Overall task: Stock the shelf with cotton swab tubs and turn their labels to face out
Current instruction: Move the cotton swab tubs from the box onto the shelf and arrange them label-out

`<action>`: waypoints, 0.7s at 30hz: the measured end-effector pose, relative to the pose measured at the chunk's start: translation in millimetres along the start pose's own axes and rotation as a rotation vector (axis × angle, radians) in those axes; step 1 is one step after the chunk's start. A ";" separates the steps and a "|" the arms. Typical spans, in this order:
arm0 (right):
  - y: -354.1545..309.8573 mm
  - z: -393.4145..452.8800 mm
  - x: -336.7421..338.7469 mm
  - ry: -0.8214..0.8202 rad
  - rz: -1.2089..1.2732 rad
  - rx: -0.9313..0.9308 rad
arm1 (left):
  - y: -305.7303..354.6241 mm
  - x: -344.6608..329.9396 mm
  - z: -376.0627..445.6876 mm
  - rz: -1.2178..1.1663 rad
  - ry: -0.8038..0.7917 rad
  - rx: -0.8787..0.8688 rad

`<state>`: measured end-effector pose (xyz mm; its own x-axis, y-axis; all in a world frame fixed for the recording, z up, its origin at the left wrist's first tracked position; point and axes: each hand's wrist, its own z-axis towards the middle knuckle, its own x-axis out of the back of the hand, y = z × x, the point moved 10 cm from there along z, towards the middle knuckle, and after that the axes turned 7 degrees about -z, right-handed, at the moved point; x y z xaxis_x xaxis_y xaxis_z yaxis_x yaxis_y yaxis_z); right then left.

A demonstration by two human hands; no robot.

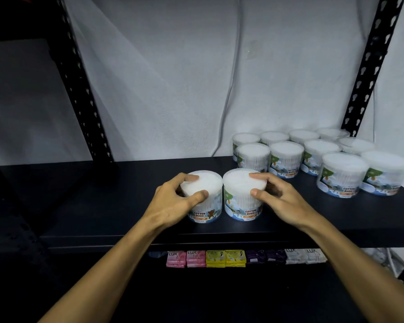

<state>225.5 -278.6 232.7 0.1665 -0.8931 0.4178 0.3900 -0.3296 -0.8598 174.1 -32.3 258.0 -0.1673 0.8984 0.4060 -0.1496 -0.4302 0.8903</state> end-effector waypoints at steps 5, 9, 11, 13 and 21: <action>0.0 0.1 -0.4 -0.019 0.004 0.013 | -2.0 0.1 0.7 0.006 0.003 -0.006; -7.6 -3.3 -1.8 -0.048 0.006 0.013 | -3.6 -0.4 0.4 -0.009 -0.014 -0.021; -11.0 -7.9 -2.4 -0.073 -0.001 0.006 | -4.6 0.2 -0.7 -0.018 -0.032 -0.031; -13.6 -14.3 -3.1 -0.100 -0.029 0.002 | -5.7 2.8 -3.9 -0.010 -0.042 -0.041; -28.3 -40.5 4.1 0.070 -0.481 0.081 | -12.8 15.2 -18.7 0.133 -0.008 -0.075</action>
<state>178.5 -285.4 246.9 -0.1099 -0.6649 0.7388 0.4773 -0.6873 -0.5475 155.3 -14.8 249.0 -0.1831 0.8337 0.5209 -0.1989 -0.5503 0.8109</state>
